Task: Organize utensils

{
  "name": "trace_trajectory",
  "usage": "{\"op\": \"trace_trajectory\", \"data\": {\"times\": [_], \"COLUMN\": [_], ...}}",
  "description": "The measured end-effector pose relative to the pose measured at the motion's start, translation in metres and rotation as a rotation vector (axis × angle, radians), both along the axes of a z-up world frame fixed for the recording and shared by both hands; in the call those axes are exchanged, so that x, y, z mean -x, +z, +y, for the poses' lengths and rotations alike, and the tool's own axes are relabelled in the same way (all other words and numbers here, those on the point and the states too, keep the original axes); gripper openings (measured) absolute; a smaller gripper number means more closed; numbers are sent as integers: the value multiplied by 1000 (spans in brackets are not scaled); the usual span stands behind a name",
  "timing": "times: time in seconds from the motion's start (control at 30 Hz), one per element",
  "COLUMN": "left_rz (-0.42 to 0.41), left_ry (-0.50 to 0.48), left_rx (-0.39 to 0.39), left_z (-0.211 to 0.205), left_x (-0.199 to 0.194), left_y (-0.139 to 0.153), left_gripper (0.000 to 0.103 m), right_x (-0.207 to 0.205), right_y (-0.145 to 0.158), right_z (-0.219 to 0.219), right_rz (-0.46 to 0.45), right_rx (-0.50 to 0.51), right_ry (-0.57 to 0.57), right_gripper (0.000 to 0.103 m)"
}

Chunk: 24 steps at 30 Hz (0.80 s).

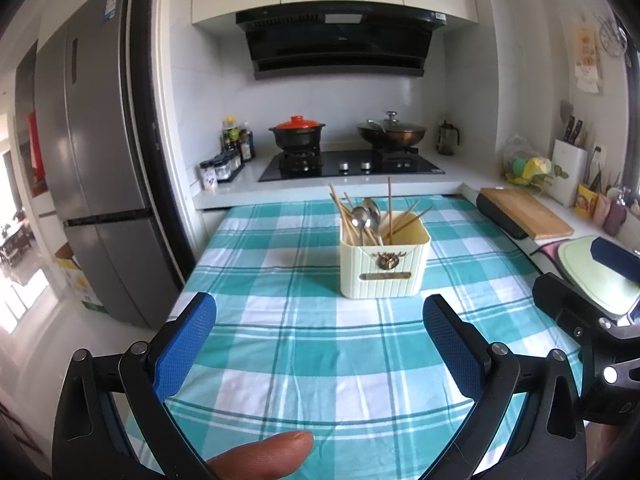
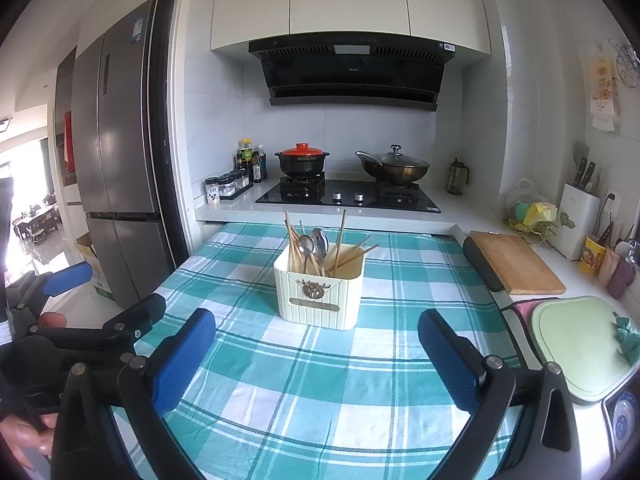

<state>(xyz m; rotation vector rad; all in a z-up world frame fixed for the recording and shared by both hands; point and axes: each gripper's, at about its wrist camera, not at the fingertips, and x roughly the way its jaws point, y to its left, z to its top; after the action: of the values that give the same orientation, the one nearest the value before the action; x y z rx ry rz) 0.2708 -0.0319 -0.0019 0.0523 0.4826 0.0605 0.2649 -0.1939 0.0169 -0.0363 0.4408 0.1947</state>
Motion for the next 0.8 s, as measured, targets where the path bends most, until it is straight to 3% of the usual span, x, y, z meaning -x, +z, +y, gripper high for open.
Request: {"op": "trace_trajectory", "data": {"times": [0.8], "left_rz": [1], "left_ry": [6], "left_rx": [12], "left_z": [-3], "left_x": [2], "left_y": [2], "left_gripper": [103], "right_x": [1], "right_y": [3], "right_z": [3], "right_rz": [-2], "right_rx": [1], "right_ry": [1], "right_gripper": [103]}}
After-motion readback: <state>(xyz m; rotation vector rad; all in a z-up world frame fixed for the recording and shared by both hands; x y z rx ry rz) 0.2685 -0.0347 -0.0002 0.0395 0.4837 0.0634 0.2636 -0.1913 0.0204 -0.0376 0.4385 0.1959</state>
